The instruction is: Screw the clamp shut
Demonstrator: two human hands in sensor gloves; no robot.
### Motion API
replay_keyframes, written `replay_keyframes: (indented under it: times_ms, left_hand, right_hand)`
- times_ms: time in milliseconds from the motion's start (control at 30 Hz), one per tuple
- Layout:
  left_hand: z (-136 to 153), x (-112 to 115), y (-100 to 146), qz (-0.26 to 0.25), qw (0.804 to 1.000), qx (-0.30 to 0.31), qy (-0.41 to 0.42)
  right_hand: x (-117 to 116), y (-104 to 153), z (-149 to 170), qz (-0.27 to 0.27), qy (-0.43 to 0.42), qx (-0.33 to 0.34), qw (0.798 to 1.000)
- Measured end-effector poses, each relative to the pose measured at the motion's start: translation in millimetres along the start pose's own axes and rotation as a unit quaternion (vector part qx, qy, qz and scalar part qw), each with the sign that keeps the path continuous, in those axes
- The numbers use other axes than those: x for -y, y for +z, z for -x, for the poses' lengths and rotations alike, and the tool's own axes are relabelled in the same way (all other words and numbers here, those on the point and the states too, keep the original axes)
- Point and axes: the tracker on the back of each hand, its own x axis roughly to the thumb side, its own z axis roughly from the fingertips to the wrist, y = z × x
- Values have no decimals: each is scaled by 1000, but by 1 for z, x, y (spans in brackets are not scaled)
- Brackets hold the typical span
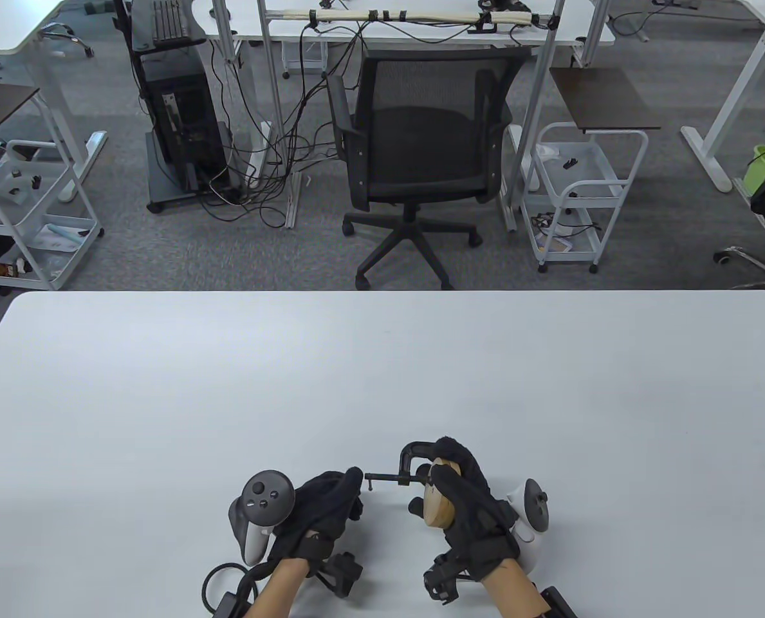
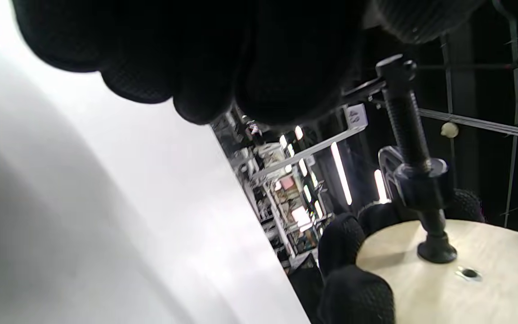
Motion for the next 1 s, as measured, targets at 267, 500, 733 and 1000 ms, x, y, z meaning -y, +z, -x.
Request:
replay_keyframes:
  times_ms: [267,500,733,1000]
  left_hand:
    - [4,10,-5,87,987,20,134]
    - [-6,5,-5,60,990,83,98]
    - [-9,4,-5,49,991,92,87]
    - [-9,5,-5,54,991,87,83]
  right_hand:
    - [-4,0,1,-17,7,-2,1000]
    - [-4,0,1,-15,4,-4,1000]
    - [-4,0,0,-18,7,-5,1000]
    - [-4,0,1,-16,10,-2,1000]
